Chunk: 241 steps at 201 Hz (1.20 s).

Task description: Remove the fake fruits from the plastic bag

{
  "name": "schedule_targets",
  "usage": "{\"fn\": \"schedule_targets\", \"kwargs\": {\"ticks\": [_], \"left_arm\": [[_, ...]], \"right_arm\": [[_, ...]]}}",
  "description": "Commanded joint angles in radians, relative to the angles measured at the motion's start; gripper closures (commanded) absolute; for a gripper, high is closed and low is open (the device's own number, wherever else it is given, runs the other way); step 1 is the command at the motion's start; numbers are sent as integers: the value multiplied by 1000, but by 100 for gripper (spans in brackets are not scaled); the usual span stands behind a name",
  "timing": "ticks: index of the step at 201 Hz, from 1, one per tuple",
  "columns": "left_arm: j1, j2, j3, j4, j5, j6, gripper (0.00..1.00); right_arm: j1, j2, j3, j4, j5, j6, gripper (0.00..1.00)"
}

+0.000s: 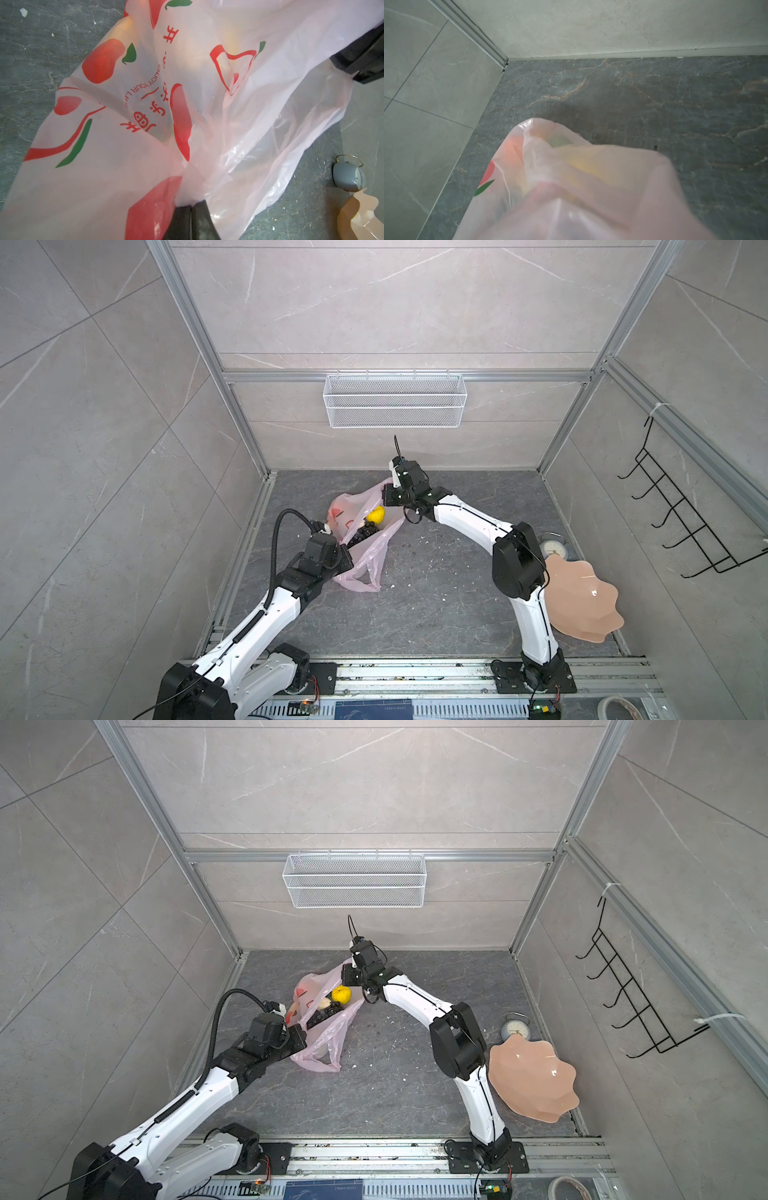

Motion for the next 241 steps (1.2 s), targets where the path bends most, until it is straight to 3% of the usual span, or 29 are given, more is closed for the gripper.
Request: {"fn": "schedule_targets", "kwargs": {"ticks": [1, 29, 63, 97, 125, 158, 207, 241], "left_arm": [[3, 7, 3, 67, 36, 21, 100], [2, 70, 52, 112, 98, 49, 100], [3, 169, 137, 116, 136, 68, 100], [0, 225, 168, 148, 158, 65, 100], [-3, 243, 170, 163, 166, 53, 100], [-5, 230, 164, 163, 159, 41, 100], [-3, 206, 154, 144, 103, 29, 100], [-3, 218, 146, 171, 113, 9, 100]], "right_arm": [[-8, 84, 88, -73, -35, -3, 84], [-8, 76, 82, -95, -87, -30, 76], [9, -123, -191, 41, -161, -12, 54], [59, -292, -445, 120, -156, 3, 46], [108, -322, -537, 138, -116, -6, 41], [128, -270, -556, 125, -91, -13, 46], [152, -341, -715, 132, -53, -7, 55], [155, -309, -769, 141, -50, 27, 58]]}}
